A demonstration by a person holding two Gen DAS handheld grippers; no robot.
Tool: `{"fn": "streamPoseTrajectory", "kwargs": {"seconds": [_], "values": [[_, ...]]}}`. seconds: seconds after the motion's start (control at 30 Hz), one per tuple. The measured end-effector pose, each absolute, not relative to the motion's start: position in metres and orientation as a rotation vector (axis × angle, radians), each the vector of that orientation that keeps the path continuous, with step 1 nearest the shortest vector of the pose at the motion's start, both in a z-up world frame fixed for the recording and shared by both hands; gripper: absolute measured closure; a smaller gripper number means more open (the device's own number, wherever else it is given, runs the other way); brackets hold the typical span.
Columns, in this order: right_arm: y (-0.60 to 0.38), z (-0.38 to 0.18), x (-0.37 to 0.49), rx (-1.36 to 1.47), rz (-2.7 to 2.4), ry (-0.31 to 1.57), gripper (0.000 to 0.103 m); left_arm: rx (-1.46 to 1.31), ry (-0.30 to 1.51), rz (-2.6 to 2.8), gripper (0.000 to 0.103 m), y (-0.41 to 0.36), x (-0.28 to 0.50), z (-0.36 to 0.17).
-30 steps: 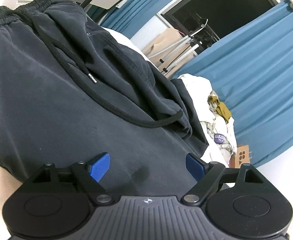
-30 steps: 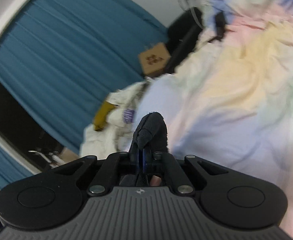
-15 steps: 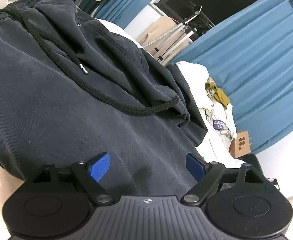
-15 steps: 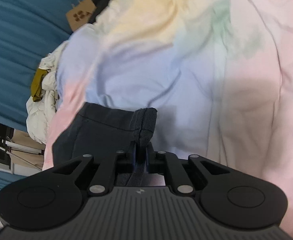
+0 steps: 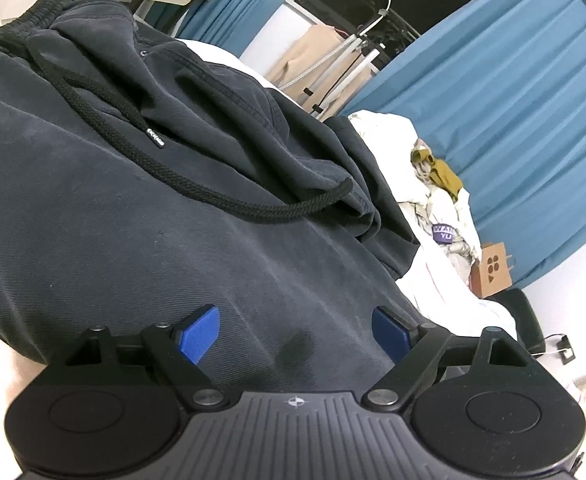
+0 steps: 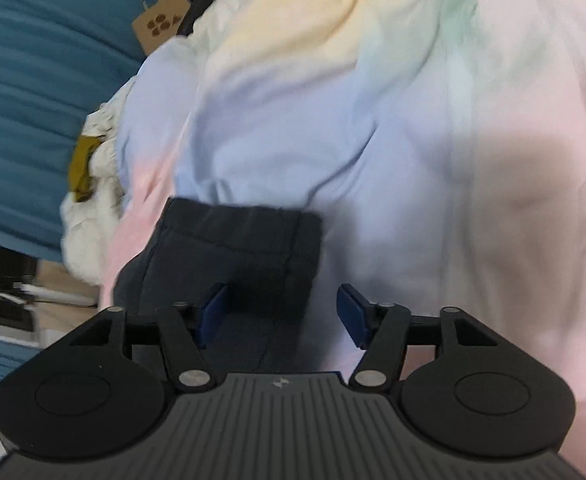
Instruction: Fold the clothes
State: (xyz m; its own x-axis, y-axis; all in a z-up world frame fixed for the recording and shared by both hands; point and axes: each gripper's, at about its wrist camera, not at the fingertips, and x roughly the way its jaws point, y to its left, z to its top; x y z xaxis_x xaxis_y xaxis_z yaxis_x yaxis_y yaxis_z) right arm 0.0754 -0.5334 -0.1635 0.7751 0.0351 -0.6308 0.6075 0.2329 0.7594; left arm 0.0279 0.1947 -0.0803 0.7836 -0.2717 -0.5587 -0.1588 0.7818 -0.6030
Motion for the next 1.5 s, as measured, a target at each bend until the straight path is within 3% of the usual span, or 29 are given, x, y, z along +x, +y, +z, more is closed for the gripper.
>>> {"fn": "streamPoseTrajectory", "kwargs": {"seconds": [0.1,0.13,0.17,0.27,0.43,0.6,0.7,0.77,0.83,0.97,1.5], "values": [[-0.531,-0.158,0.079,1.242,-0.422,0.581,0.078,-0.683,0.685,-0.063,0.018,0.195,0.028,-0.081],[-0.528,-0.152,0.08,1.198,-0.422,0.568,0.092,-0.683,0.687,-0.062,0.018,0.195,0.028,-0.082],[-0.525,-0.144,0.081,1.149,-0.42,0.545,0.097,-0.681,0.688,-0.061,0.018,0.195,0.028,-0.082],[-0.522,-0.124,0.076,1.079,-0.401,0.453,0.099,-0.674,0.691,-0.061,0.018,0.194,0.029,-0.082],[-0.514,-0.1,0.071,0.969,-0.447,0.416,0.099,-0.661,0.691,-0.061,0.018,0.194,0.029,-0.082],[-0.522,-0.127,0.086,0.997,-0.498,0.606,0.097,-0.645,0.696,-0.058,0.018,0.191,0.03,-0.081],[-0.525,-0.13,0.086,1.026,-0.495,0.628,0.091,-0.625,0.701,-0.057,0.018,0.188,0.03,-0.081],[-0.519,-0.117,0.083,0.976,-0.511,0.61,0.073,-0.609,0.702,-0.056,0.017,0.185,0.031,-0.08],[-0.511,-0.105,0.08,0.894,-0.535,0.583,0.065,-0.591,0.702,-0.056,0.017,0.182,0.032,-0.079],[-0.491,-0.08,0.077,0.703,-0.573,0.505,0.059,-0.507,0.698,-0.048,0.017,0.172,0.04,-0.071],[-0.414,-0.056,0.096,0.501,-0.354,0.45,0.057,-0.216,0.628,-0.038,0.016,0.135,0.096,-0.028]]}}
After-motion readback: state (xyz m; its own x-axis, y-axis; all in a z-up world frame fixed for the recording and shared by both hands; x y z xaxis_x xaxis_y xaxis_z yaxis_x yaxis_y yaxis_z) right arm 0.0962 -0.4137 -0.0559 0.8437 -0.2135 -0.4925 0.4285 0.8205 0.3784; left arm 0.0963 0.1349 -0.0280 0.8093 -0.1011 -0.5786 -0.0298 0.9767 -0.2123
